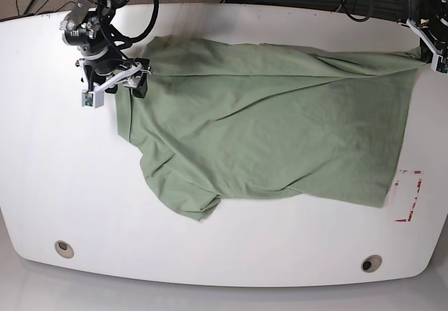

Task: Layout the t-shirt on the table in an organized manner, then fold the t-shirt properly
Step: 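Hold the t-shirt edge with both grippers and pull it taut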

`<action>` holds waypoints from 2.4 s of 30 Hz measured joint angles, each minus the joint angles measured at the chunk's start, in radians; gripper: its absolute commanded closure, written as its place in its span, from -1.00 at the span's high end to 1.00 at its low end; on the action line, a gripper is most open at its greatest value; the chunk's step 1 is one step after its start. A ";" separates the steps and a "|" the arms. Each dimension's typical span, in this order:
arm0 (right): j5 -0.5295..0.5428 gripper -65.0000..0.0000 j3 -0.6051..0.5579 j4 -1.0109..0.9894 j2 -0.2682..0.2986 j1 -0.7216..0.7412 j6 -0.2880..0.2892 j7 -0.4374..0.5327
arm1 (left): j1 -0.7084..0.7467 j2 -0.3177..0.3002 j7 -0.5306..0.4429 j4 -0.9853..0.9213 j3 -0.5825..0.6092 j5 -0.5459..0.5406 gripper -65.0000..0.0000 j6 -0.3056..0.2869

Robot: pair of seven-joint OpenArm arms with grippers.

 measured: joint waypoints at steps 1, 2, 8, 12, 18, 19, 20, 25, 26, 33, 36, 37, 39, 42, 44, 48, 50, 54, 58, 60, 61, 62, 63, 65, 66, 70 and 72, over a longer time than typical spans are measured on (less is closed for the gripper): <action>0.037 0.32 0.016 0.000 0.000 -0.007 0.000 -0.009 | 0.000 0.000 0.000 0.000 0.000 -0.001 -1.00 0.000; 0.070 0.32 0.031 0.000 0.001 -0.021 -0.002 -0.016 | 0.000 0.001 0.000 0.000 0.000 -0.001 -1.00 0.000; 0.220 0.32 0.117 0.000 0.002 -0.084 -0.007 -0.063 | 0.001 0.000 0.000 0.000 0.000 0.000 -1.00 0.000; 0.286 0.32 0.132 -0.001 0.003 -0.129 -0.007 -0.084 | 0.002 0.000 0.000 0.000 0.000 -0.001 -1.00 0.000; 0.352 0.32 0.130 -0.001 0.002 -0.183 -0.006 -0.087 | 0.002 0.000 0.000 0.000 0.000 -0.001 -1.00 0.000; 0.355 0.32 0.129 -0.003 0.002 -0.185 -0.005 -0.087 | 0.002 0.000 0.000 0.000 0.000 -0.001 -1.00 0.000; 0.356 0.32 0.129 -0.008 0.002 -0.188 -0.006 -0.087 | 0.002 0.000 0.000 0.000 0.000 -0.001 -1.00 0.000; 0.363 0.31 0.092 -0.068 0.006 -0.187 -0.006 -0.084 | 0.002 0.001 0.000 0.000 0.000 -0.001 -1.00 0.000; 0.363 0.31 0.083 -0.080 0.006 -0.187 -0.006 -0.085 | 0.002 0.001 0.000 0.000 0.000 -0.001 -1.00 0.000; 0.363 0.31 0.034 -0.096 0.006 -0.188 -0.005 -0.090 | 0.002 0.000 0.000 0.000 0.000 -0.001 -1.00 0.000; 0.362 0.31 0.003 -0.095 0.006 -0.186 -0.007 -0.089 | 0.002 0.001 0.000 0.000 0.000 -0.001 -1.00 0.000; 0.363 0.31 -0.005 -0.095 0.006 -0.185 -0.007 -0.089 | 0.002 0.001 0.000 0.000 0.000 -0.001 -1.00 0.000; 0.362 0.30 -0.018 -0.095 0.005 -0.181 -0.007 -0.089 | 0.001 0.000 0.000 0.000 0.000 -0.001 -1.00 0.000; 0.363 0.30 -0.025 -0.095 0.003 -0.178 -0.007 -0.085 | 0.000 0.000 0.000 0.000 0.000 0.000 -1.00 0.000; 0.362 0.30 -0.025 -0.097 0.003 -0.171 -0.008 -0.085 | 0.000 0.000 0.000 0.000 0.000 -0.001 -1.00 0.000; 0.361 0.29 -0.026 -0.130 0.006 -0.159 -0.008 -0.083 | 0.000 0.001 0.000 0.000 0.000 -0.001 -1.00 0.000; 0.361 0.24 -0.026 -0.151 0.009 -0.156 -0.007 -0.082 | 0.000 0.001 0.000 0.000 0.000 -0.001 -1.00 0.000; 0.366 -0.04 -0.027 -0.170 0.007 -0.151 -0.004 -0.079 | 0.000 0.001 0.000 0.000 0.000 -0.001 -1.00 0.000; 0.361 -0.43 -0.027 -0.174 0.008 -0.149 -0.006 -0.084 | 0.000 0.001 0.000 0.000 0.000 -0.001 -1.00 0.000; 0.363 -0.62 -0.027 -0.174 0.009 -0.148 -0.006 -0.082 | 0.000 0.001 0.000 0.000 0.000 -0.001 -1.00 0.000; 0.363 -0.75 -0.027 -0.174 0.009 -0.146 -0.006 -0.083 | 0.000 0.001 0.000 0.000 0.000 -0.001 -1.00 0.000; 0.363 -0.82 -0.027 -0.174 0.009 -0.146 -0.007 -0.083 | 0.000 0.001 0.000 0.000 0.000 -0.001 -1.00 0.000; 0.363 -0.94 -0.027 -0.174 0.008 -0.146 -0.006 -0.083 | 0.000 0.001 0.000 0.000 0.000 -0.001 -1.00 0.000; 0.367 -1.00 -0.028 -0.172 0.008 -0.147 -0.006 -0.083 | 0.000 0.001 0.000 0.000 0.000 -0.001 -1.00 0.000; 0.367 -1.00 -0.028 -0.172 0.008 -0.148 -0.006 -0.083 | 0.000 0.001 0.000 0.000 0.000 -0.001 -1.00 0.000; 0.365 -1.00 -0.028 -0.158 0.011 -0.163 -0.007 -0.085 | 0.000 0.001 0.000 0.000 0.000 -0.001 -1.00 0.000; 0.366 -1.00 -0.029 -0.129 0.018 -0.181 -0.003 -0.089 | 0.000 0.001 0.000 0.000 0.000 -0.001 -1.00 0.000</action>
